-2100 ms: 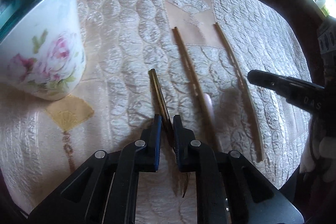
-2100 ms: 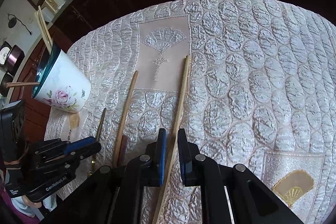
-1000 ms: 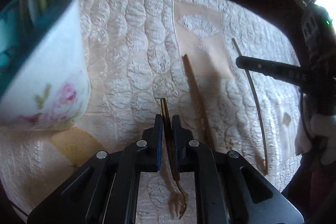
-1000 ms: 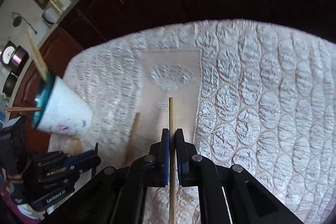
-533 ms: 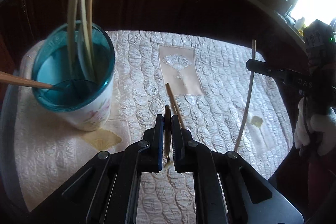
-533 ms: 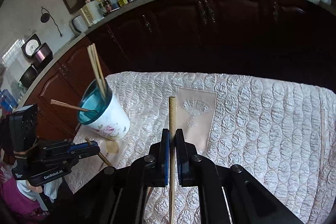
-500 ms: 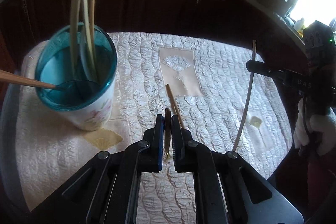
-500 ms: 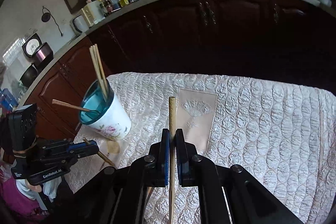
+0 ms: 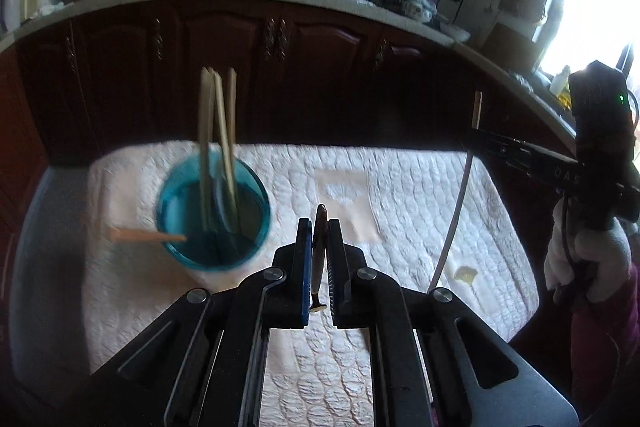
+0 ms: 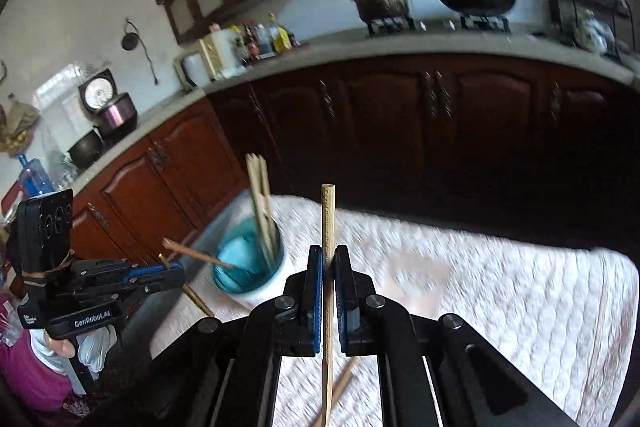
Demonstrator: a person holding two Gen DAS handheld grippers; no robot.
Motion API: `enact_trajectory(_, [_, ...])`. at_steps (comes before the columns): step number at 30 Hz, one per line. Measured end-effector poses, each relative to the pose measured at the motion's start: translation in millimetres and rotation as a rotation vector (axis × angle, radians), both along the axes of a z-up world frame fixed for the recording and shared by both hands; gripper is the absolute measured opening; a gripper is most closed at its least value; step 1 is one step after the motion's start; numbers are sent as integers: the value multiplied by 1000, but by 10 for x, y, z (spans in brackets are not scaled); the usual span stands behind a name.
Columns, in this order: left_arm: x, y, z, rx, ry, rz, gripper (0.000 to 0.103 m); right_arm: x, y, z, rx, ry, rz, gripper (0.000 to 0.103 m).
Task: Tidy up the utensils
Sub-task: 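Lift the fork with the left tool while the right tool carries the chopstick to the holder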
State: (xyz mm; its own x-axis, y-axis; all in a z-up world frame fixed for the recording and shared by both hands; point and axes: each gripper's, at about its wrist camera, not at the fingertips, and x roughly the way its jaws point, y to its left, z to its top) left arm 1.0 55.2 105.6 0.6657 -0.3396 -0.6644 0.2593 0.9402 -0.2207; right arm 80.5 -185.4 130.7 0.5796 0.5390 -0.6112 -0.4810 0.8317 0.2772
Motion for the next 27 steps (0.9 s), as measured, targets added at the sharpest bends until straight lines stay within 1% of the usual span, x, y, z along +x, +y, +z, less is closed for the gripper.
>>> enact_trajectory(5, [87,282,311,5,-58,76,6,113,254,267,29,-56,29,5])
enact_trajectory(10, [254,495,454,18,-90,141,6,253,599,426,48,-98,55,5])
enact_trajectory(14, [427,581,426,34,-94,179,6,390,891,433,42,-116,76,5])
enact_trajectory(18, [563,650,377,53,-87,209,6,562,1092,392,55,-119,76,5])
enact_trajectory(26, [799,693,143,76,-48,255,6,886,1391,92,38,-113,52,5])
enact_trajectory(27, [821,686,111,94,-56,260,6,909,1415,42,36,-110,53,5])
